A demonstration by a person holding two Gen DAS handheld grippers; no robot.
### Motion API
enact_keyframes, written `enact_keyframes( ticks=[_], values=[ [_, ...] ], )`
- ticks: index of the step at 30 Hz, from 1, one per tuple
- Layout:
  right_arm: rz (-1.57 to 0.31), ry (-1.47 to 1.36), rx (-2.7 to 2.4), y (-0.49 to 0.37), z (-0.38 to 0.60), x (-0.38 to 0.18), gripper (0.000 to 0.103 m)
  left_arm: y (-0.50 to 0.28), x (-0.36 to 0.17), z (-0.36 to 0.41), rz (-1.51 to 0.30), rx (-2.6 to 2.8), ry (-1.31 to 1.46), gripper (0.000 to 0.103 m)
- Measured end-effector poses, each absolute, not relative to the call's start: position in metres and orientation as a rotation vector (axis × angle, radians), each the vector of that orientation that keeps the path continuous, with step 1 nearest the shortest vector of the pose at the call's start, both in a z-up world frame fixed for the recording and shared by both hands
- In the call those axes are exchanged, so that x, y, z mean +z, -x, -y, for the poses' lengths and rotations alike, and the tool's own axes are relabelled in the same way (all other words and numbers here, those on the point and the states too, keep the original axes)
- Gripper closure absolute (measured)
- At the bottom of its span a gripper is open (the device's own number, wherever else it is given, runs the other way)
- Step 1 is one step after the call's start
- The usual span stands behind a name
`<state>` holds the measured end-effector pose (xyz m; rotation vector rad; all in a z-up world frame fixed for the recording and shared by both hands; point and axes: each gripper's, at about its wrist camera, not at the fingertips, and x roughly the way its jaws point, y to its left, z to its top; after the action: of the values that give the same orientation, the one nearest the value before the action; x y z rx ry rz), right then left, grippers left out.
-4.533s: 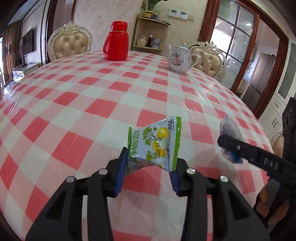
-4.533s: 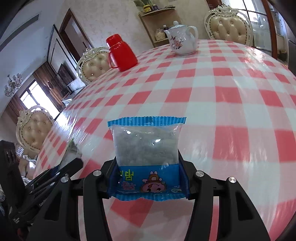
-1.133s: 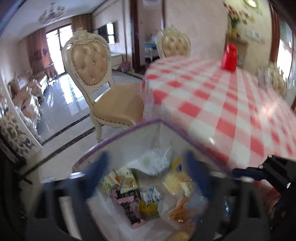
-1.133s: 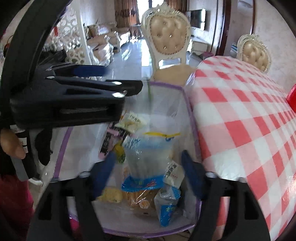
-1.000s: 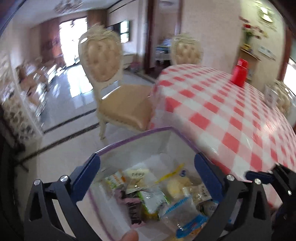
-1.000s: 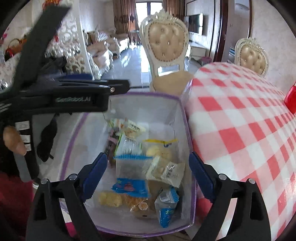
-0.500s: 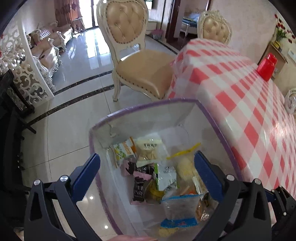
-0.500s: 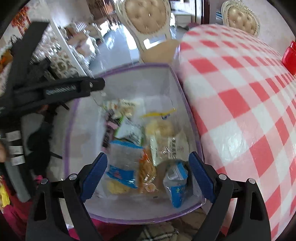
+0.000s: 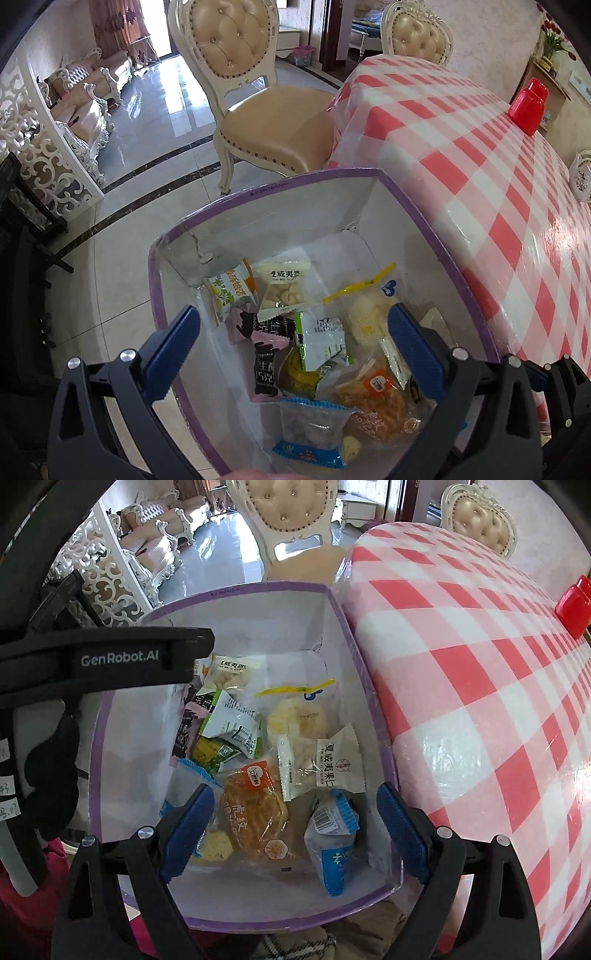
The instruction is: Organize snacks
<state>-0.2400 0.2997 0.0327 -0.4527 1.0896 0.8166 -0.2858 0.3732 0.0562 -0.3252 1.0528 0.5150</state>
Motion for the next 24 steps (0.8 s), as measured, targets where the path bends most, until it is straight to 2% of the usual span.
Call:
enact_keyframes(
  ticks=[24],
  values=[
    [-1.113, 0.455, 0.819, 0.2405, -0.2999, 0.0266, 0.016, 0.2852, 0.0505, -0.3741, -1.068, 0.508, 0.33, 0.001]
  ],
)
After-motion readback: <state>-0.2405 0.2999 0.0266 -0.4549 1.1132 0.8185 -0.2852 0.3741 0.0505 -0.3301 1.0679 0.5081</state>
